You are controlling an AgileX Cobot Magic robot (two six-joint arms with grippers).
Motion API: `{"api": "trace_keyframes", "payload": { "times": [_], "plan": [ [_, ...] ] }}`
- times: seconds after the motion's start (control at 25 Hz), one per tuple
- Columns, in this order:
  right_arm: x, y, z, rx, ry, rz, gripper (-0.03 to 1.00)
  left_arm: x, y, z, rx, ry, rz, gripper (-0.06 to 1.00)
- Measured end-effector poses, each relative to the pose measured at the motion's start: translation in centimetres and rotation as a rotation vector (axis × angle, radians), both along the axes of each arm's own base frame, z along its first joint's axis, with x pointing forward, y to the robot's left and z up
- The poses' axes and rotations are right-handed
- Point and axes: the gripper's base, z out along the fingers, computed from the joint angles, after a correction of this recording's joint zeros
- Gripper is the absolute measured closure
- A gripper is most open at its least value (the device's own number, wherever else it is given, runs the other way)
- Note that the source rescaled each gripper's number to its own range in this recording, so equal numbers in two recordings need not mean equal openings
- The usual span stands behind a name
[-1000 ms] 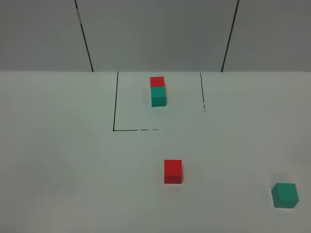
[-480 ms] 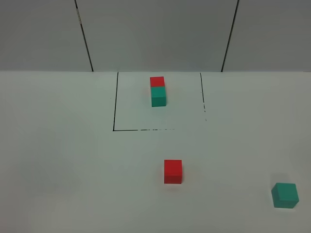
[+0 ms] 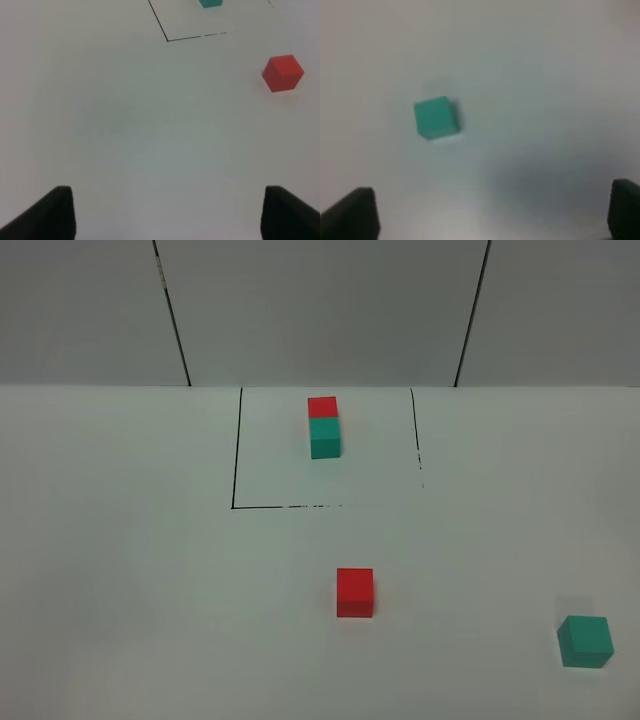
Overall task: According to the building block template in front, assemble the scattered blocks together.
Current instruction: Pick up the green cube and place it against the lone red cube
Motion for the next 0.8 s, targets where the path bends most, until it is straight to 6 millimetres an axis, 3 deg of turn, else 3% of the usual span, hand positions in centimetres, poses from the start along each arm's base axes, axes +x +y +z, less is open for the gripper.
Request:
{"api": "trace_keyframes", "payload": {
  "times": [0.2, 0.36, 0.6, 0.8],
  "plan": [
    [7.5, 0.7, -2.4, 0.016, 0.308, 0.079, 0.14, 0.0, 0.0, 0.0, 0.000, 0.000, 0.000, 0.35],
    [11.9, 2.1, -5.6, 0.014, 0.446, 0.133, 0.14, 0.0, 0.0, 0.0, 0.000, 0.000, 0.000, 0.35],
    [16.3, 4.3, -11.1, 0.005, 0.500, 0.188, 0.14, 0.0, 0.0, 0.0, 0.000, 0.000, 0.000, 0.35],
    [18.1, 4.6, -14.7, 0.002, 0.543, 0.185, 0.14, 0.0, 0.0, 0.0, 0.000, 0.000, 0.000, 0.35]
  ]
}}
